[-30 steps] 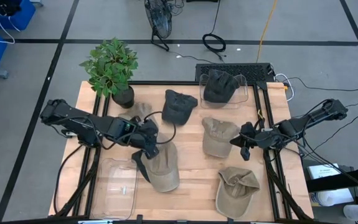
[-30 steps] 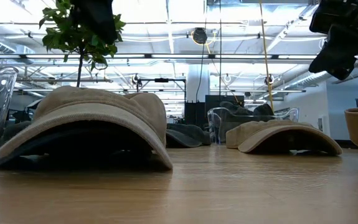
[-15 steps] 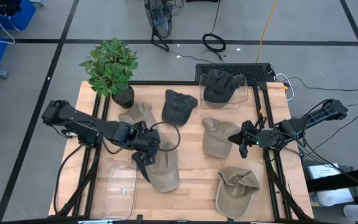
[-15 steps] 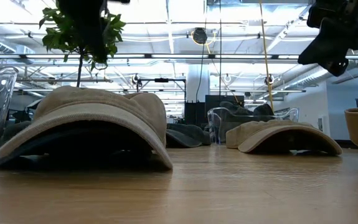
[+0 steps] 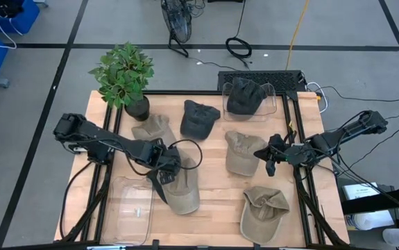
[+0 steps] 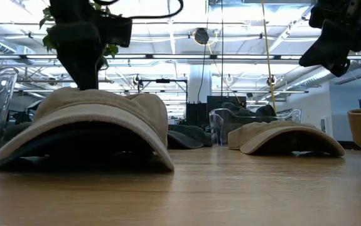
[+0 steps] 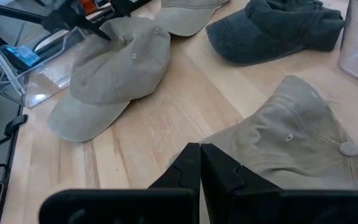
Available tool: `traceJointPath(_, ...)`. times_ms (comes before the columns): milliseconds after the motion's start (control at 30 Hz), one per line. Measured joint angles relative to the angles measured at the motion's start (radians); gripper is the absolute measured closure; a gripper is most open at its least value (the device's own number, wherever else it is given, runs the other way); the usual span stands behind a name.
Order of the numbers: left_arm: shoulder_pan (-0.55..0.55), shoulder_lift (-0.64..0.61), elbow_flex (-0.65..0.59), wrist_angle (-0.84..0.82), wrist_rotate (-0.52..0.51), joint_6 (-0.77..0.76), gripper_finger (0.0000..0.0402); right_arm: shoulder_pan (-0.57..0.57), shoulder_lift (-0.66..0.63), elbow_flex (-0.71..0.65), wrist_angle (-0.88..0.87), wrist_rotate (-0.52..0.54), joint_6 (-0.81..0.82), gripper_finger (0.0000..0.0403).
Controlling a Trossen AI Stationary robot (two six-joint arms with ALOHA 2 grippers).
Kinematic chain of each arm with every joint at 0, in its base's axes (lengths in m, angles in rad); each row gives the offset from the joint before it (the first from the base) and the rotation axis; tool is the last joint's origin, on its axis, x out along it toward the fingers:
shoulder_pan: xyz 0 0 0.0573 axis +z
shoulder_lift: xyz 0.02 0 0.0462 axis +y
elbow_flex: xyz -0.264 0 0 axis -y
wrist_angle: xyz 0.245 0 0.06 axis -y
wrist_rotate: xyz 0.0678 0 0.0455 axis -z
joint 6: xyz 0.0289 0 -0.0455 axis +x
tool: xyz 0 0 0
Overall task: Pick & Place hat
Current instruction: Put the brown cap into the bottom transparent bin
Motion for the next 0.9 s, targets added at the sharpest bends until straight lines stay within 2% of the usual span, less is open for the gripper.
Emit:
traceJointPath(133, 0.000, 0.024, 0.002, 0.023, 0.019, 0.020, 0.0196, 0.000, 0.003, 0.000, -0.001, 0.000, 0.000, 0.0403)
traceJointPath(300, 0.001, 0.044, 0.002, 0.041, 0.092, 0.021, 0.0349, 0.000, 0.002, 0.000, 0.000, -0.002, 0.001, 0.0403)
traceJointPath(367, 0.002, 0.045, 0.015, 0.038, 0.108, 0.008, 0.0386, 0.000, 0.002, 0.000, 0.002, -0.002, 0.001, 0.0403)
traceJointPath(567, 0.009, -0.006, 0.119, -0.030, 0.099, -0.046, 0.0395, 0.000, 0.002, 0.000, 0.000, -0.003, -0.014, 0.0403)
traceJointPath(900, -0.005, -0.085, 0.379, -0.130, 0.104, -0.198, 0.0391, 0.000, 0.002, 0.000, 0.000, -0.003, -0.046, 0.0403)
